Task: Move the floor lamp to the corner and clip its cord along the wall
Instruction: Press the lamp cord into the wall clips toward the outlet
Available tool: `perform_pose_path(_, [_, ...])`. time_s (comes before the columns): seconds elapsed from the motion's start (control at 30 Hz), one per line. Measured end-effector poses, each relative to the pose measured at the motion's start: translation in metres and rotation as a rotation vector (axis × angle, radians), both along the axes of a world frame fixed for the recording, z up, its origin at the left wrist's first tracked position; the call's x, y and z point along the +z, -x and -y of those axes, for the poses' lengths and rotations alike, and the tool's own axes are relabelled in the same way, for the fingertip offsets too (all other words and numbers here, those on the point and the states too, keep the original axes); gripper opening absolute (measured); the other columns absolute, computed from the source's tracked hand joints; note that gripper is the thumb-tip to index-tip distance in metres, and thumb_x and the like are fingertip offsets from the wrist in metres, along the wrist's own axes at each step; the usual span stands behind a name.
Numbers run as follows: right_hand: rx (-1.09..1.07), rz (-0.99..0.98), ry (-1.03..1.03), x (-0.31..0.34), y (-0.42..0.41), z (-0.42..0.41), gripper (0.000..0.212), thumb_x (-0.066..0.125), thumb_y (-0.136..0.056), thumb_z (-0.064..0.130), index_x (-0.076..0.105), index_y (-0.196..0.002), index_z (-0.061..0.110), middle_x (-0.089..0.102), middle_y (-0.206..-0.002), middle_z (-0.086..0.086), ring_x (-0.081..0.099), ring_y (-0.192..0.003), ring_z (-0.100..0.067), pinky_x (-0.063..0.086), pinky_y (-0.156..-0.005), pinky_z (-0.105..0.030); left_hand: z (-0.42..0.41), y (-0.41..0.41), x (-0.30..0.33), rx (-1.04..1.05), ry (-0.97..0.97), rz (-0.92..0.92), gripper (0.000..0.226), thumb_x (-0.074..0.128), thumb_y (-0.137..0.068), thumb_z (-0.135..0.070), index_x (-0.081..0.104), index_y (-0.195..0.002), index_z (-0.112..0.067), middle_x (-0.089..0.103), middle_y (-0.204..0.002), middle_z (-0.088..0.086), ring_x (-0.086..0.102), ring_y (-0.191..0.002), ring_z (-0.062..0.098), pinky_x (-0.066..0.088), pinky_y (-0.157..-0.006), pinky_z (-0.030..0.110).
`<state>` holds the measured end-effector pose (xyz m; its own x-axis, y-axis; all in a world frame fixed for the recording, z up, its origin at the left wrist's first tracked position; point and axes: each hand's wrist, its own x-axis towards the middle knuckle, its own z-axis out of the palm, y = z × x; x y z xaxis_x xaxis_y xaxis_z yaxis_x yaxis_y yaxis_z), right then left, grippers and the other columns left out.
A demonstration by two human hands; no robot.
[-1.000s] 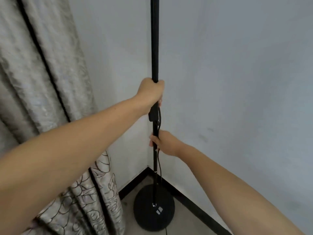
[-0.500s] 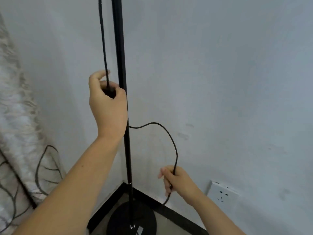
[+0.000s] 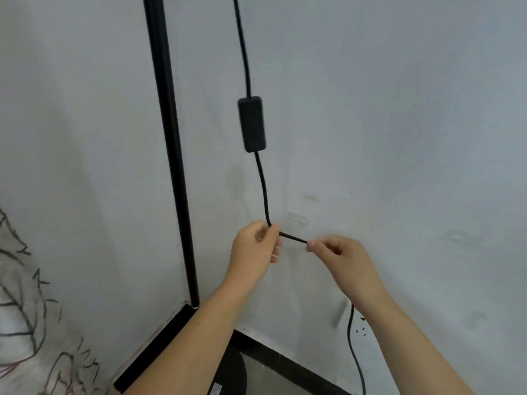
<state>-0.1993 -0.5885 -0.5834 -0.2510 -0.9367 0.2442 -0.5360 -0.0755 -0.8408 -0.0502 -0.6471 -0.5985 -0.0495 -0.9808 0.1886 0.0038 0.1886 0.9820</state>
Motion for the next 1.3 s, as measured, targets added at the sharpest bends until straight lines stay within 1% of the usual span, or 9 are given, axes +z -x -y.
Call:
perform_pose_path(0.1, [-0.148,-0.258,0.083,0.015,-0.005,0.015,0.028,0.061,-0.086,0.031,0.065,-0.063,0.015,0.056,-0.054,0.007,0.049,-0.050,-0.004,0.035,-0.048,-0.014,0.014,0.012,0.010,0.001,-0.044,0.004,0.026,0.050,-0.091,-0.013,0.052,-0.065,-0.010,0.058,-0.059,0.003,0.050,-0.040,0.008,0.049,-0.042,0.023])
perform_pose_path(0.27, [-0.200,-0.504,0.058,0.035,-0.008,0.031,0.028,0.054,-0.089,0.028,0.066,-0.074,0.007,0.070,-0.074,-0.006,0.063,-0.072,-0.025,0.054,-0.068,-0.039,0.027,0.021,0.020,-0.123,-0.195,-0.018,0.020,0.049,-0.091,-0.012,0.059,-0.076,-0.004,0.057,-0.061,0.006,0.048,-0.039,0.012,0.047,-0.038,0.021])
perform_pose_path(0.37, [-0.209,-0.614,0.081,0.035,-0.013,0.032,0.031,0.051,-0.089,0.027,0.063,-0.071,0.006,0.067,-0.068,-0.008,0.060,-0.066,-0.028,0.051,-0.060,-0.037,0.029,0.023,0.019,-0.153,-0.217,-0.026,0.025,0.048,-0.095,-0.018,0.061,-0.079,-0.004,0.057,-0.060,0.006,0.049,-0.041,0.014,0.047,-0.037,0.020])
perform_pose_path(0.5, [-0.225,-0.688,0.082,0.037,-0.015,0.035,0.038,0.048,-0.091,0.027,0.041,-0.056,0.014,0.050,-0.057,-0.003,0.049,-0.060,-0.026,0.036,-0.052,-0.031,0.030,0.023,0.014,-0.153,-0.192,0.010,0.033,0.047,-0.096,-0.024,0.060,-0.071,-0.007,0.056,-0.053,0.006,0.049,-0.035,0.012,0.044,-0.036,0.019])
perform_pose_path(0.77, [-0.289,-0.725,0.188,0.035,-0.011,0.034,0.036,0.048,-0.093,0.029,0.054,-0.064,0.007,0.052,-0.057,-0.004,0.052,-0.058,-0.027,0.032,-0.050,-0.030,0.028,0.025,0.011,-0.161,-0.192,-0.187,0.035,0.051,-0.095,-0.025,0.063,-0.067,-0.008,0.056,-0.040,-0.005,0.049,-0.033,0.010,0.040,-0.036,0.017])
perform_pose_path(0.9, [-0.300,-0.665,0.223,0.031,-0.005,0.028,0.035,0.052,-0.091,0.031,0.062,-0.067,0.007,0.064,-0.061,-0.006,0.057,-0.060,-0.028,0.044,-0.054,-0.034,0.026,0.025,0.009,-0.201,-0.221,-0.271,0.033,0.054,-0.093,-0.027,0.065,-0.070,-0.006,0.057,-0.041,-0.004,0.049,-0.034,0.009,0.041,-0.036,0.018])
perform_pose_path(1.07, [-0.290,-0.503,0.134,0.011,0.005,0.019,0.038,0.054,-0.091,0.034,0.062,-0.063,0.010,0.063,-0.054,-0.003,0.057,-0.054,-0.023,0.044,-0.053,-0.032,0.027,0.025,0.009,-0.240,-0.244,-0.281,0.032,0.053,-0.094,-0.029,0.063,-0.073,-0.007,0.061,-0.045,-0.003,0.052,-0.036,0.010,0.044,-0.038,0.019])
perform_pose_path(1.2, [-0.197,-0.101,0.028,-0.003,0.001,0.017,0.034,0.052,-0.092,0.032,0.066,-0.067,0.014,0.067,-0.052,0.000,0.060,-0.037,-0.013,0.053,-0.047,-0.028,0.026,0.022,0.009,-0.305,-0.267,-0.321,0.032,0.049,-0.095,-0.030,0.062,-0.080,-0.005,0.064,-0.050,-0.001,0.055,-0.039,0.011,0.047,-0.041,0.020])
perform_pose_path(1.3, [-0.098,0.181,-0.050,-0.016,-0.005,0.017,0.030,0.050,-0.094,0.029,0.067,-0.073,0.016,0.065,-0.050,0.001,0.064,-0.041,-0.015,0.053,-0.043,-0.021,0.022,0.020,0.005,-0.304,-0.267,-0.349,0.030,0.049,-0.095,-0.029,0.064,-0.085,-0.006,0.062,-0.055,0.001,0.055,-0.041,0.011,0.047,-0.041,0.020])
